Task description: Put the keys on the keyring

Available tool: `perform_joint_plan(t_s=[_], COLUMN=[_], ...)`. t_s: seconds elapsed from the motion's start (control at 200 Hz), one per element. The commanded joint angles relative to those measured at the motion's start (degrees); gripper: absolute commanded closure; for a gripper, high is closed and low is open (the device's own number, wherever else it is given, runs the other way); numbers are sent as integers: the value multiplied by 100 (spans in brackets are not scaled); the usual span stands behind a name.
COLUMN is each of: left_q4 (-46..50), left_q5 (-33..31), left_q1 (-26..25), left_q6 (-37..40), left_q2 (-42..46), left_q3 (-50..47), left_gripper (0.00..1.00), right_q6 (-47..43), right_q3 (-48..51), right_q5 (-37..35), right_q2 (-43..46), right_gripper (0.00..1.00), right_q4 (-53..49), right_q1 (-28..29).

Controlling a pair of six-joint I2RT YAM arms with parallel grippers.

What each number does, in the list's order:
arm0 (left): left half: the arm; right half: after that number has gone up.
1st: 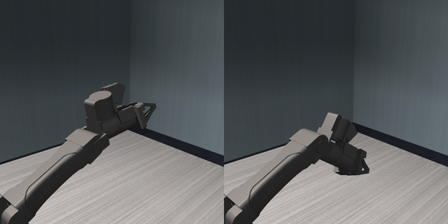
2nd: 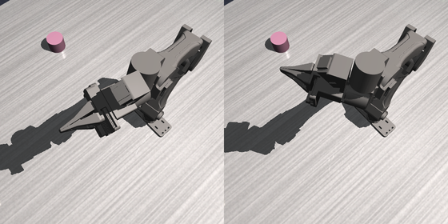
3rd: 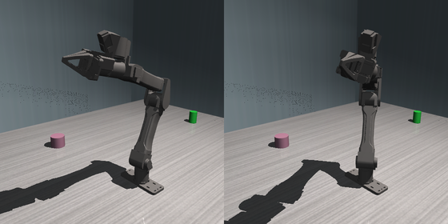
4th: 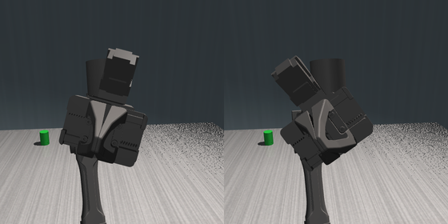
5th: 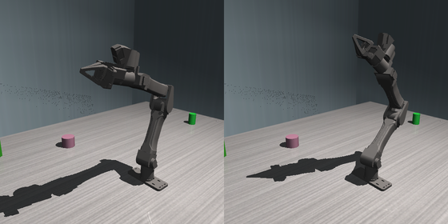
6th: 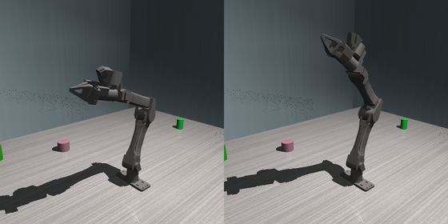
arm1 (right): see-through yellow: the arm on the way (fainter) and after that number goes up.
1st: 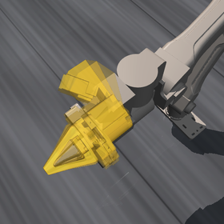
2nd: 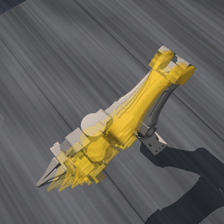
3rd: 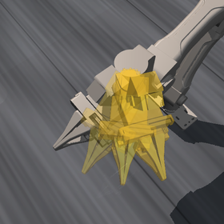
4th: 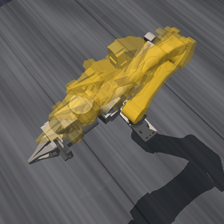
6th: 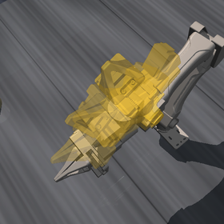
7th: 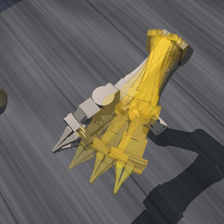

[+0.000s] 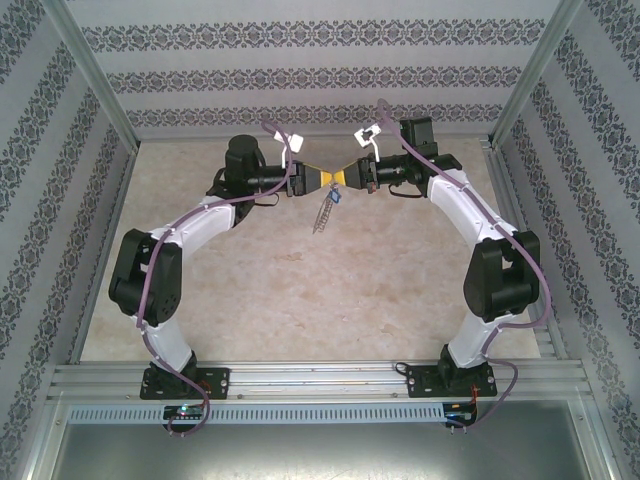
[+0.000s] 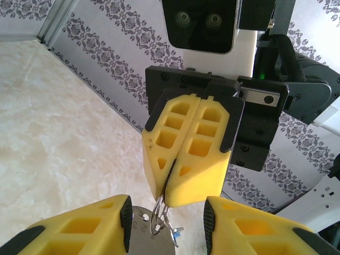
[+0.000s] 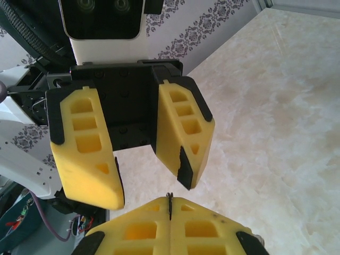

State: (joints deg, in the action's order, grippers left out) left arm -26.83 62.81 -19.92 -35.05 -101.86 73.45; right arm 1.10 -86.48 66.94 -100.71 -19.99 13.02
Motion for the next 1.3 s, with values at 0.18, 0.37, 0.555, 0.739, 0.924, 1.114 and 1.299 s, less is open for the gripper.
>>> perform_joint_plan(t_s=[0.18,0.37,0.555,0.739,0.924,1.114,1.299], left_q4=[-5,-90,-293,-861,-1185,-1419,-1618], left_q5=[128,132,78,6,-231,-345,-323], left_q1=[-128,-155,-157,-161,-161,-154,-168], left_q6=[86,65,-20,-328,-447,-534,-676], left_q2=[-157,-177,-202,-230,-119,-10,46], left_q3=[205,181,130,-3,-193,-308,-375], left_gripper=[68,81,93,100,100,100,100], right_q6=[27,96,107,623,2160,2505,2356], right_q3=[82,138,166,510,1736,2929,3805], right_q5=[105,91,104,79,-372,-1369,-1829], right_q2=[55,22,20,247,1020,1786,2172], right_gripper=[100,100,100,87,62,55,51], right_q4=[309,434,466,1196,3383,4250,4775], right_q1=[37,30,34,-72,-411,-393,-121])
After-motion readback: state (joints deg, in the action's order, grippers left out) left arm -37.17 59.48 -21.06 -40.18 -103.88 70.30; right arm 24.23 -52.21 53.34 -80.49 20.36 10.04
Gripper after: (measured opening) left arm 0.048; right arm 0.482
